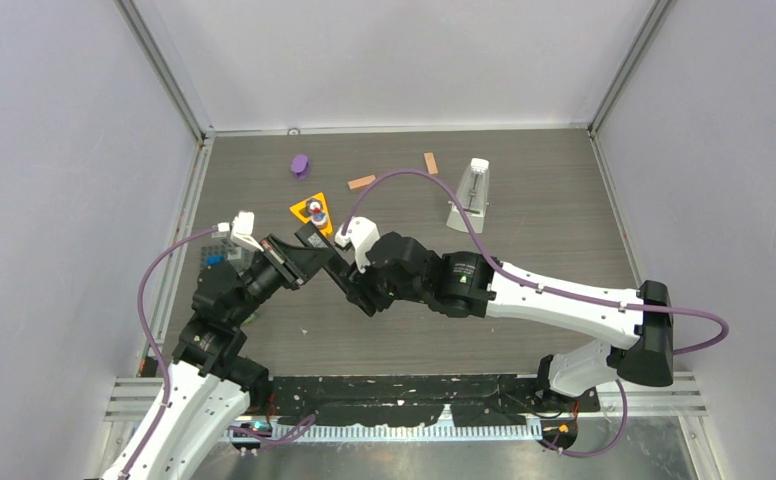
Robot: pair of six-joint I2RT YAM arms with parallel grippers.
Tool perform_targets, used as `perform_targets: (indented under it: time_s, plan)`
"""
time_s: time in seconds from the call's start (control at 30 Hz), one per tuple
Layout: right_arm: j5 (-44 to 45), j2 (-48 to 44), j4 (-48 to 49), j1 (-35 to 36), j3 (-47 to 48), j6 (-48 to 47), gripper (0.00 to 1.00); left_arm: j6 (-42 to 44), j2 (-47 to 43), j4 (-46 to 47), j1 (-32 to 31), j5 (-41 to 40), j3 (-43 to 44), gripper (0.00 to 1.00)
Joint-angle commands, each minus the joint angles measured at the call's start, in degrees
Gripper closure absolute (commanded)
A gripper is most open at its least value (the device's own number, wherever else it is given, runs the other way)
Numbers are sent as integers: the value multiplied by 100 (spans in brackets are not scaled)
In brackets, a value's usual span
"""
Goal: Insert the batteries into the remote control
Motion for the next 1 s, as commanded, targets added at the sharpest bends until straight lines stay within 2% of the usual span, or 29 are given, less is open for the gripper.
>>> perform_targets:
  time_s: [0.0, 0.67, 0.97]
  plan:
    - [63, 146, 141, 45, 286, 148, 95, -167, -4, 423, 25, 119, 48, 100]
    - [-11, 578, -10, 50, 592, 88, 91, -710, -11, 71, 24, 47, -21, 100]
    - [-102, 801, -282, 50, 794, 57, 88, -894, 115, -66, 24, 284, 9, 100]
